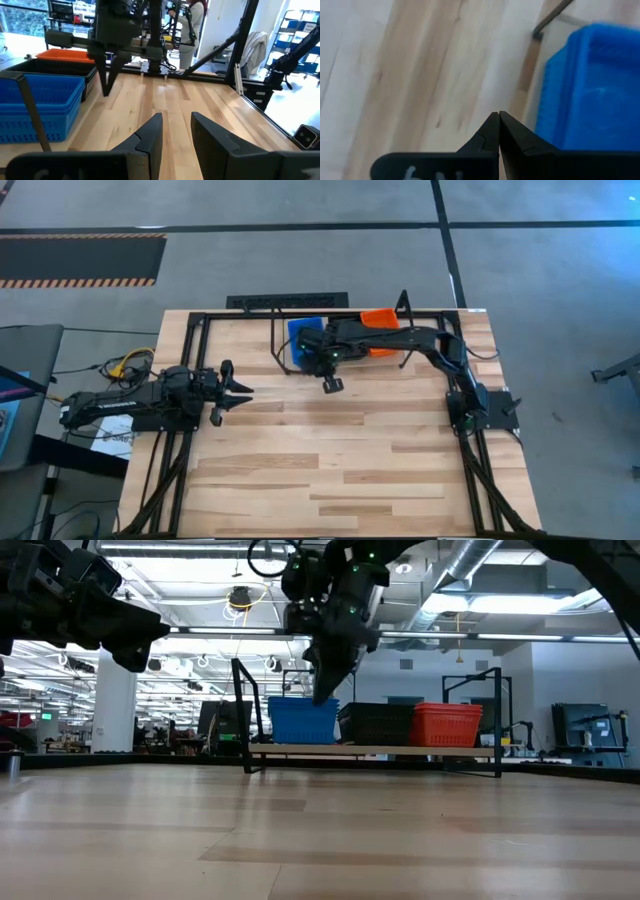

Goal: Stack baskets on shelf by color
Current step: Adjust the bins on the shelf

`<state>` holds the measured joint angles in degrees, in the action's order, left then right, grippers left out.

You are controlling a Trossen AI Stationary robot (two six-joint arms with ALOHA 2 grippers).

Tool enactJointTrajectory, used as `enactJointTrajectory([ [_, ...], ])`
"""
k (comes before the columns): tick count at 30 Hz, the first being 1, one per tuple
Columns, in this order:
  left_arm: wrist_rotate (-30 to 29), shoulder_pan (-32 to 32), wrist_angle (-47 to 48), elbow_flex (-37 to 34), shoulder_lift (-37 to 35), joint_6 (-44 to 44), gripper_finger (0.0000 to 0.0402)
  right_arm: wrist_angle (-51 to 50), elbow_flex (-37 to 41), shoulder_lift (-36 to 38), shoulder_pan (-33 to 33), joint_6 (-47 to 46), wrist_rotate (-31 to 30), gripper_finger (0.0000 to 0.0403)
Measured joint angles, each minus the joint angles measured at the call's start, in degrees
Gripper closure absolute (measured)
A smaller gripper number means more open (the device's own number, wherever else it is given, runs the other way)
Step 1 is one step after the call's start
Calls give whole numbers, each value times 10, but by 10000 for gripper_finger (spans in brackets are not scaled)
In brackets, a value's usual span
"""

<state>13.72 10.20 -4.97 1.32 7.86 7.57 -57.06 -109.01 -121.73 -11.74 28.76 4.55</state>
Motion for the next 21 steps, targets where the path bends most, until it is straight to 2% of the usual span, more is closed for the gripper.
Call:
enactJointTrajectory([
  [9, -2, 0, 0, 0, 0, -3, 313, 58, 0, 3, -12, 28, -19, 376],
  [21, -2, 0, 1, 0, 0, -3, 313, 72, 0, 4, -26, 33, -19, 375],
])
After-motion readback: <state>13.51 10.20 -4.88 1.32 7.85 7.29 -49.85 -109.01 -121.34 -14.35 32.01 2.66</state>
